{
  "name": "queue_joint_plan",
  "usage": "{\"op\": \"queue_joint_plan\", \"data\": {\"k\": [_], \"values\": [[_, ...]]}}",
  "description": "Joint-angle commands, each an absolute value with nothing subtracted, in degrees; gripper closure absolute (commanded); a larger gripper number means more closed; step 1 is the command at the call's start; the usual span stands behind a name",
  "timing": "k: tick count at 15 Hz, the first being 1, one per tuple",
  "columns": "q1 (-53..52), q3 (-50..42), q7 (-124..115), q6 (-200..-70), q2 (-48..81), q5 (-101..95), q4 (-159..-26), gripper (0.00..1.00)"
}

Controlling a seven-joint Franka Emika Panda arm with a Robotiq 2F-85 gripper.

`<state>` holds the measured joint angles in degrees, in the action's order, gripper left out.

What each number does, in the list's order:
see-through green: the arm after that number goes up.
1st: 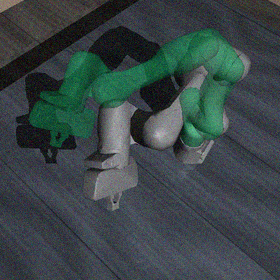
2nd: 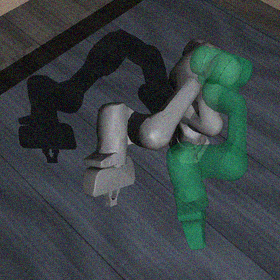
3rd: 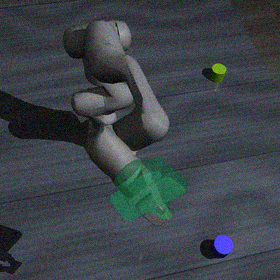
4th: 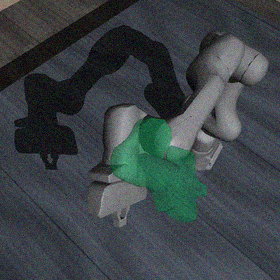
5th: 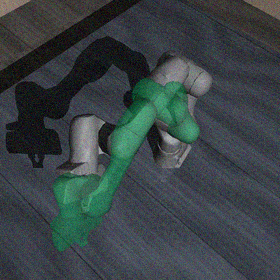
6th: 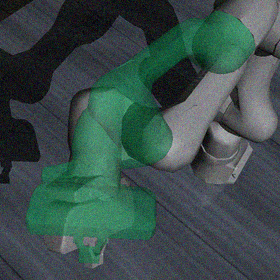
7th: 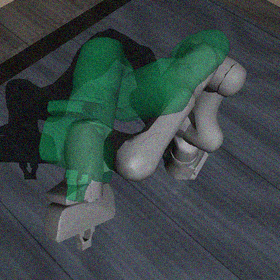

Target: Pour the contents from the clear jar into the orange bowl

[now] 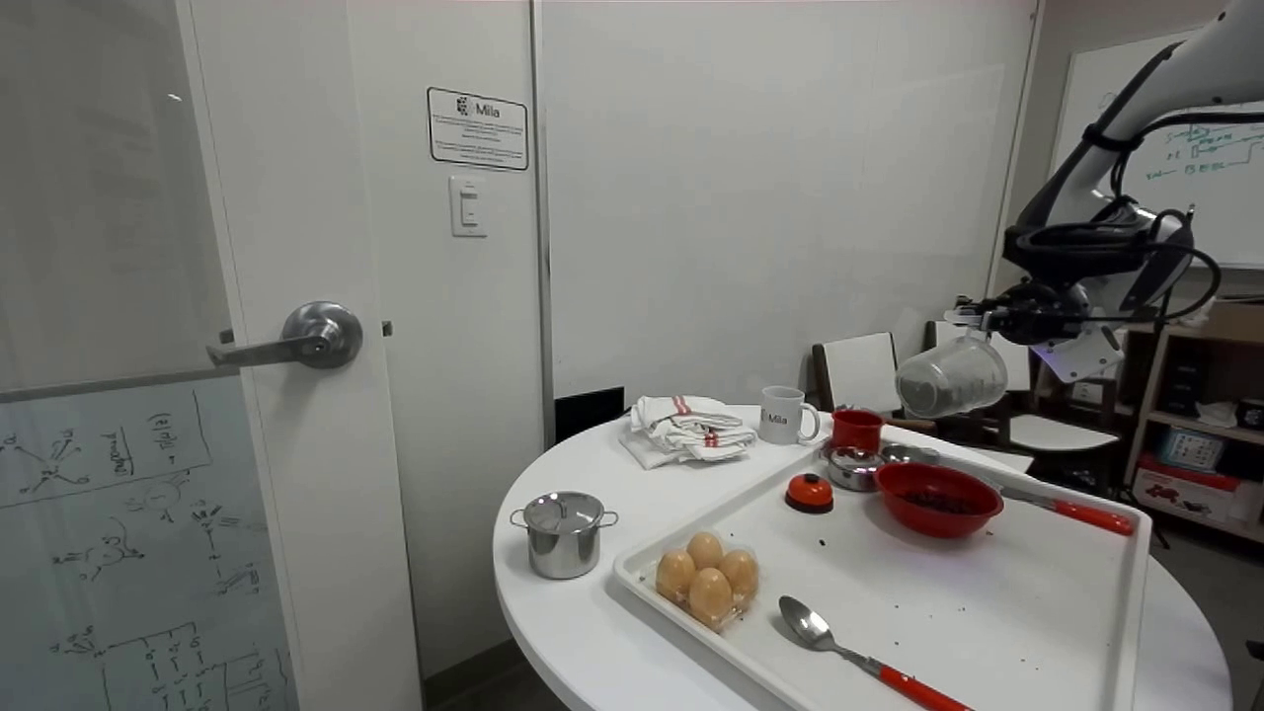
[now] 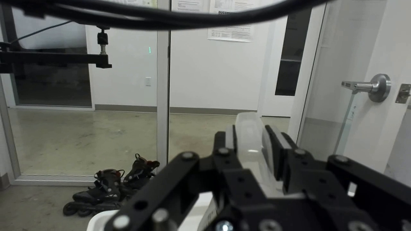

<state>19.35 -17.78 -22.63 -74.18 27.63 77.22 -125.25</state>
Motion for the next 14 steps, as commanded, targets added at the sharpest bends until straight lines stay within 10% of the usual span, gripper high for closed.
{"op": "queue_joint_plan", "data": {"k": [1, 14], "values": [[21.65, -18.0, -24.42, -68.09, 31.89, 77.79, -120.68, 0.89], [28.08, -19.2, -23.65, -49.9, 39.36, 82.31, -115.53, 0.89]]}}
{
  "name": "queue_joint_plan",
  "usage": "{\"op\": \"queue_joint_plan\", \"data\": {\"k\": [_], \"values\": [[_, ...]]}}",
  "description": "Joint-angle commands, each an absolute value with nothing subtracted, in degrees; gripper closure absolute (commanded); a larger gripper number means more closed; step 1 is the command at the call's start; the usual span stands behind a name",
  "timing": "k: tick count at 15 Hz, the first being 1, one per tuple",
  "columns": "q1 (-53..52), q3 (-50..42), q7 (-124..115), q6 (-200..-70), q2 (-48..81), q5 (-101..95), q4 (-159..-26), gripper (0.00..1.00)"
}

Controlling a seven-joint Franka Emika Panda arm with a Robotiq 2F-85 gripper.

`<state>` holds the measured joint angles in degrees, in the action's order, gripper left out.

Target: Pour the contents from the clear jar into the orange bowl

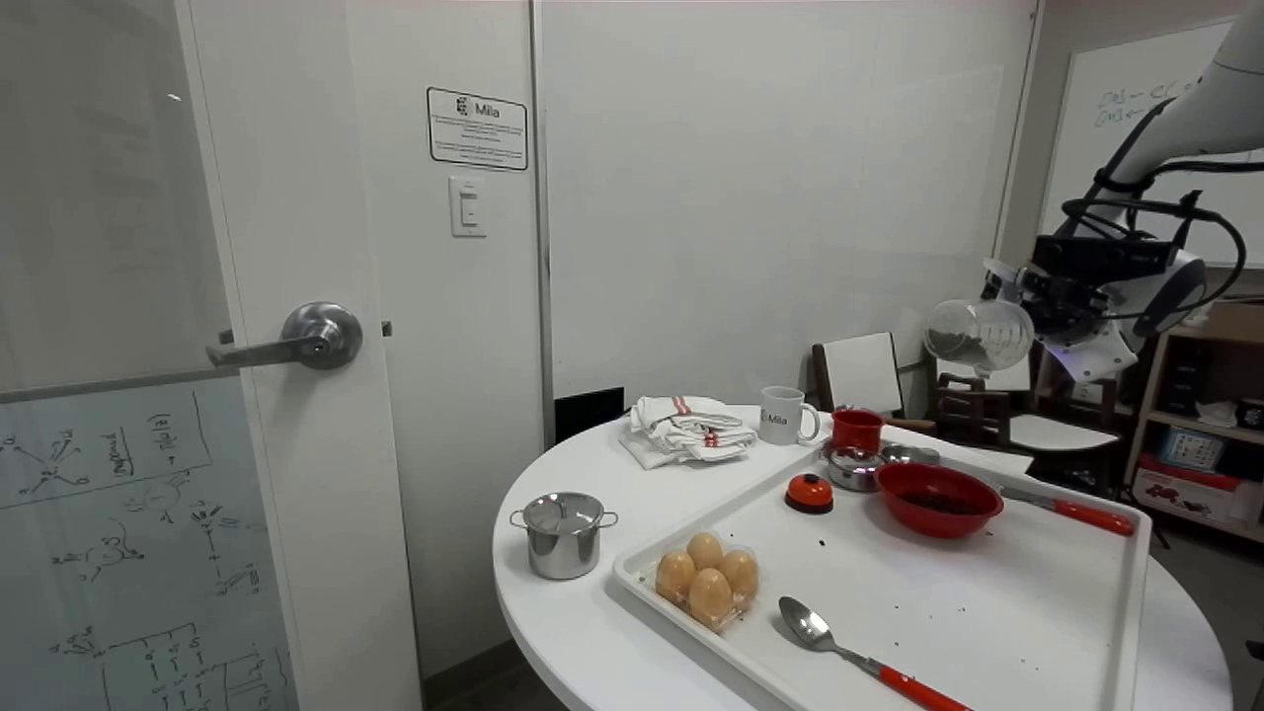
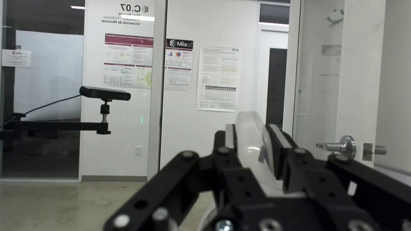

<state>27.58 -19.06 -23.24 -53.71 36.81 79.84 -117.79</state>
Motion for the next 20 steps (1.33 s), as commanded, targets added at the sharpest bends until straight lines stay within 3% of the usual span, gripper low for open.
{"op": "queue_joint_plan", "data": {"k": [1, 11, 20], "values": [[27.95, -19.3, -23.86, -49.82, 39.62, 82.93, -115.45, 0.89], [20.03, -21.72, -21.18, -65.32, 33.57, 79.96, -119.56, 0.89], [9.84, -20.57, -20.06, -84.94, 21.26, 62.3, -125.1, 0.89]]}}
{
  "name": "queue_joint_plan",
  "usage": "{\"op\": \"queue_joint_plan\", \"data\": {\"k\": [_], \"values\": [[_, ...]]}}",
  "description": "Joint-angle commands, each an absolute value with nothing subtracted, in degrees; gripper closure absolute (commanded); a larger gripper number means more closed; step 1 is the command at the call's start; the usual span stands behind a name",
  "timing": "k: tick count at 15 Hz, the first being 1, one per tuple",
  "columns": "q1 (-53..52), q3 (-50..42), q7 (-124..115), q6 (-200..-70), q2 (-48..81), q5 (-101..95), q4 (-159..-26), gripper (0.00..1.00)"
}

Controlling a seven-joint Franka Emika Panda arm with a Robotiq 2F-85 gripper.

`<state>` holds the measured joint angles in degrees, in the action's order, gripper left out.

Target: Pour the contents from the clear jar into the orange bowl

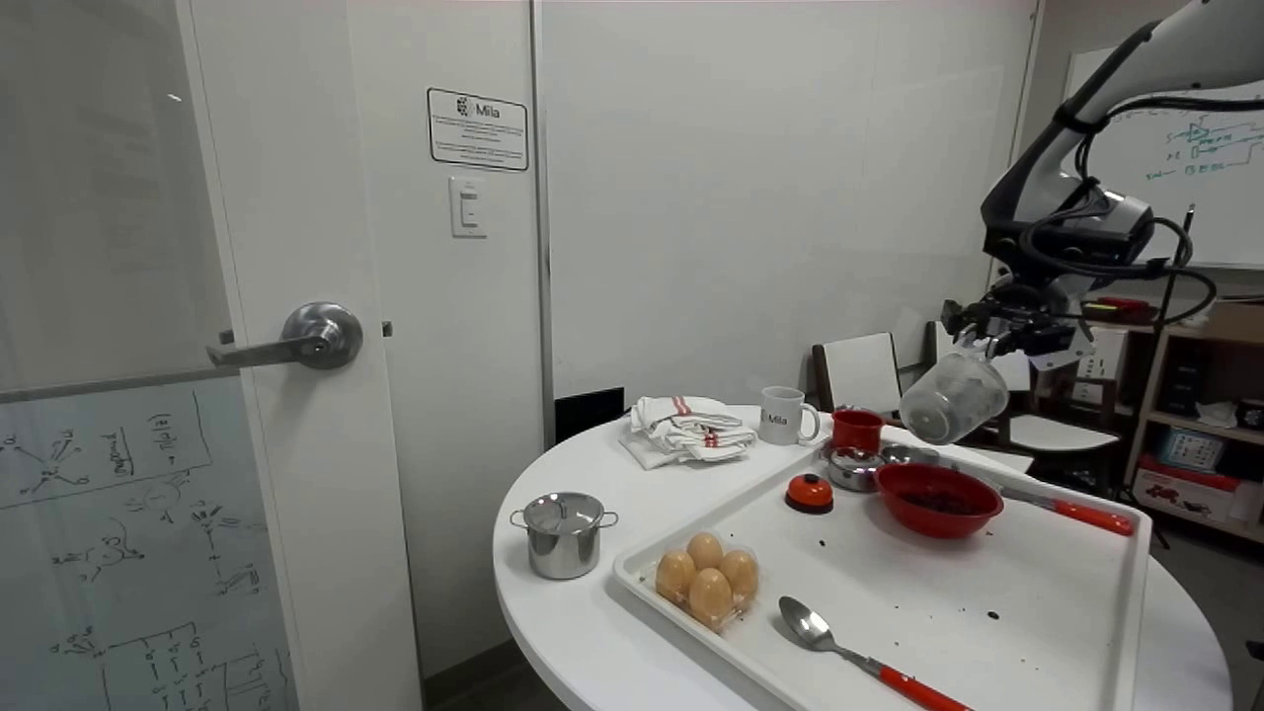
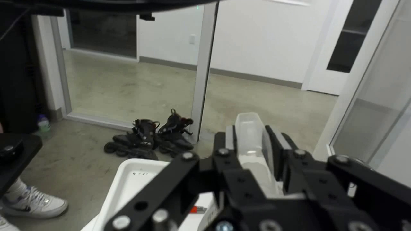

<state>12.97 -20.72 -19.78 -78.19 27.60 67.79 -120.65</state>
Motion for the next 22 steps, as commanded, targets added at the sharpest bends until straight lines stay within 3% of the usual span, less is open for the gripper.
{"op": "queue_joint_plan", "data": {"k": [1, 8, 18, 22], "values": [[8.54, -20.09, -20.63, -88.19, 19.71, 60.65, -126.41, 0.89], [0.85, -13.14, -22.98, -113.58, 12.12, 50.86, -137.16, 0.89], [-6.09, -1.97, -23.26, -159.16, 13.35, 50.3, -150.26, 0.89], [-6.95, -1.05, -27.44, -163.49, 14.32, 46.49, -152.18, 0.89]]}}
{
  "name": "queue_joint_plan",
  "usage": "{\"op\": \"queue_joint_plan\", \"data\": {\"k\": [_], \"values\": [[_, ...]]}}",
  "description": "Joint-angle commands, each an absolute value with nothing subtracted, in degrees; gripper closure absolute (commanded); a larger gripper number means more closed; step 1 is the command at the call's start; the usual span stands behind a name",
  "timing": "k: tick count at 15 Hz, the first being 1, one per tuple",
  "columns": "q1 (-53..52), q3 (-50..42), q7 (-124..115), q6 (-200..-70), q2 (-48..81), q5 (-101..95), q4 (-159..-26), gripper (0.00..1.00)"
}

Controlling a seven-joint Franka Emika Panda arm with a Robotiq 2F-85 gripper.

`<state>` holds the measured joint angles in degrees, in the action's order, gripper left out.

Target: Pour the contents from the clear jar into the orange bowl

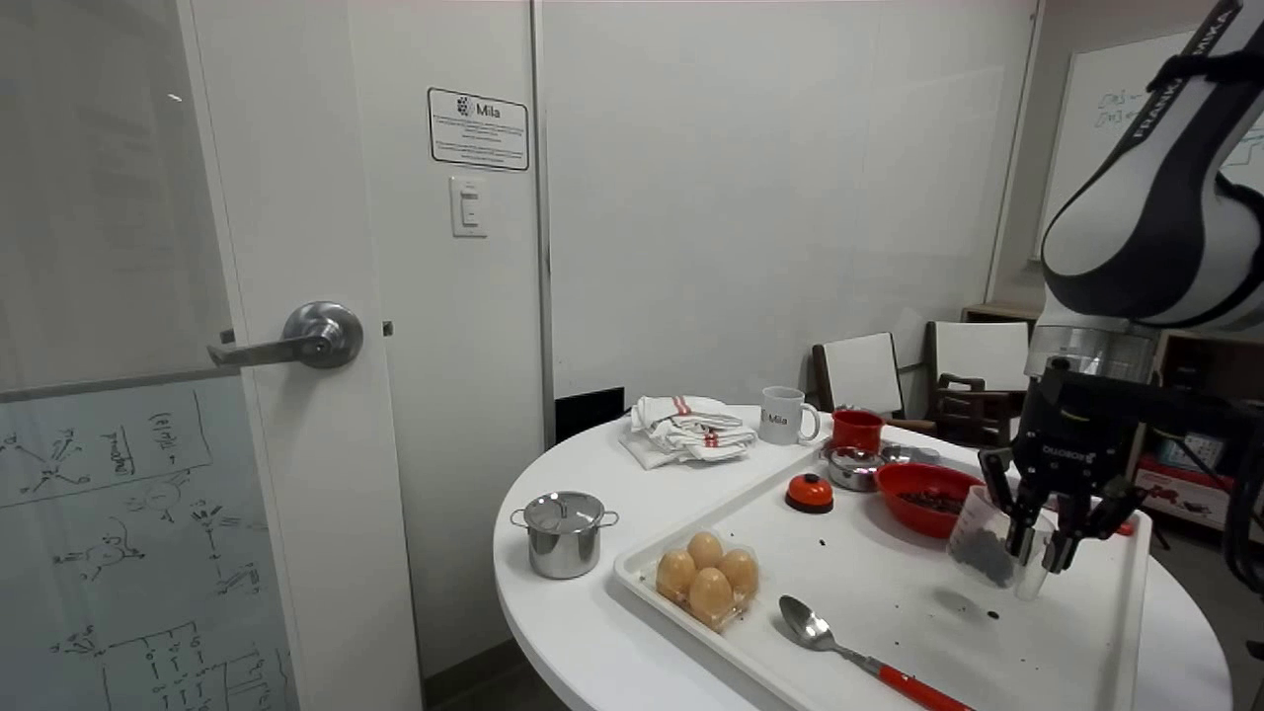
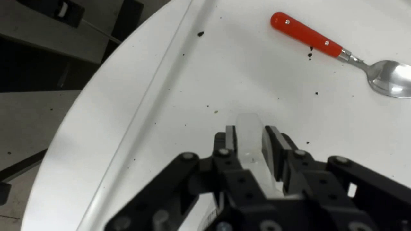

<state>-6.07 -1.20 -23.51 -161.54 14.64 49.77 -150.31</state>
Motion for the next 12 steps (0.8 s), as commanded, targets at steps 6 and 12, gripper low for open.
{"op": "queue_joint_plan", "data": {"k": [6, 12], "values": [[-6.85, -2.13, -33.35, -158.7, 15.69, 37.68, -152.54, 0.89], [-6.11, -2.99, -39.49, -156.86, 18.76, 31.62, -150.43, 0.89]]}}
